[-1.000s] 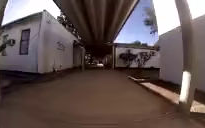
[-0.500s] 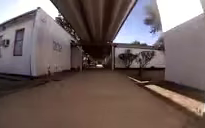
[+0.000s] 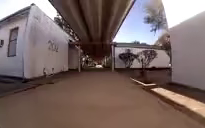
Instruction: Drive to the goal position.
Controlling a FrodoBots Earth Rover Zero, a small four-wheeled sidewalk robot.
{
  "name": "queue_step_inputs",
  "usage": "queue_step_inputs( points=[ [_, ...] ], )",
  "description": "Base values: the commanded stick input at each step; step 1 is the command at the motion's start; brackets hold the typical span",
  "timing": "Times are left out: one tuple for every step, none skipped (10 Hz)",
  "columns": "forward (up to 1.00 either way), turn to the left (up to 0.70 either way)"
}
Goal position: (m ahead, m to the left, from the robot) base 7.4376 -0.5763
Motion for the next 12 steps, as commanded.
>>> queue_step_inputs(
  points=[
    [0.95,0.01],
    [0.95,0.01],
    [0.95,0.01],
    [0.95,0.01],
    [0.95,0.01],
    [0.95,0.01],
    [0.95,0.01],
    [0.95,0.01],
    [0.95,0.01],
    [0.95,0.01],
    [0.95,0.01],
    [0.95,0.01]
  ],
)
